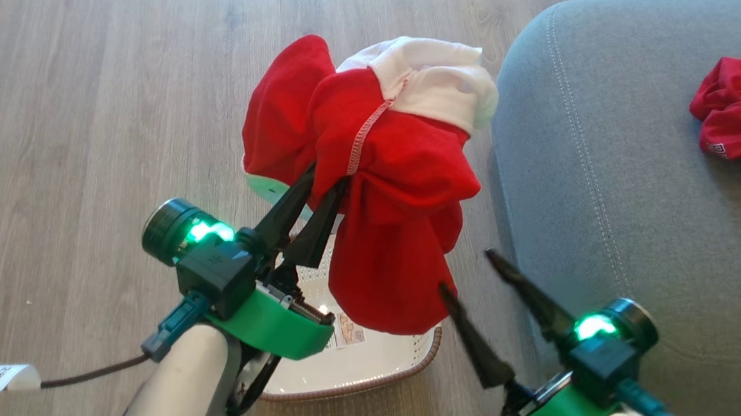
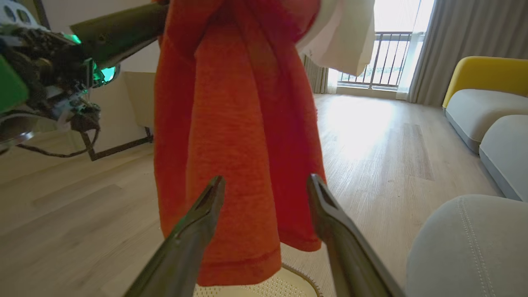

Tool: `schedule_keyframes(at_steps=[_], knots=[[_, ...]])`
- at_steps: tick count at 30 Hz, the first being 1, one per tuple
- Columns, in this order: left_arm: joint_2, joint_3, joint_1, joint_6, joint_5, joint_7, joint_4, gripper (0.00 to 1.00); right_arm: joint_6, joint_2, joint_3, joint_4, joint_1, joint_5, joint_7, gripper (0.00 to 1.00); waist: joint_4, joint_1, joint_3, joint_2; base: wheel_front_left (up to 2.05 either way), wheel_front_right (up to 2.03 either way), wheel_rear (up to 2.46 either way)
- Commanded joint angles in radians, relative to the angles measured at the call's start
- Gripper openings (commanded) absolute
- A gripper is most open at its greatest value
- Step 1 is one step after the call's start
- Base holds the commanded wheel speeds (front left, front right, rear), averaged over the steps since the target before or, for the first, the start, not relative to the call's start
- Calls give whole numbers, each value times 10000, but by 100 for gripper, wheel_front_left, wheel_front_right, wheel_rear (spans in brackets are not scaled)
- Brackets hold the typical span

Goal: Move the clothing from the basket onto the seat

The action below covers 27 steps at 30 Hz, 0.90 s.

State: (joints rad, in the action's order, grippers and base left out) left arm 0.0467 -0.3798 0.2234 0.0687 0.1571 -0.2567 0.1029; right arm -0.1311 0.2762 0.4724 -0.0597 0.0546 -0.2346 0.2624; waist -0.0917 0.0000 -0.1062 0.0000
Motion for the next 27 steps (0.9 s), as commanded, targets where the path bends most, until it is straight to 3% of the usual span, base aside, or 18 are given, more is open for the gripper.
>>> schedule_keyframes(at_steps=[1,16,27], knots=[[36,325,401,59,-78,-51,311,0,4,182,318,-306,487,191,-6,100,20,0,10,0,0,0,0],[35,-553,364,276,-101,-51,-191,0,4,-185,1339,404,1573,527,-6,100,256,0,1,0,0,0,0],[35,-1434,369,461,-47,-51,-748,0,4,-381,1172,1083,2162,1161,-6,100,444,0,30,0,0,0,0]])
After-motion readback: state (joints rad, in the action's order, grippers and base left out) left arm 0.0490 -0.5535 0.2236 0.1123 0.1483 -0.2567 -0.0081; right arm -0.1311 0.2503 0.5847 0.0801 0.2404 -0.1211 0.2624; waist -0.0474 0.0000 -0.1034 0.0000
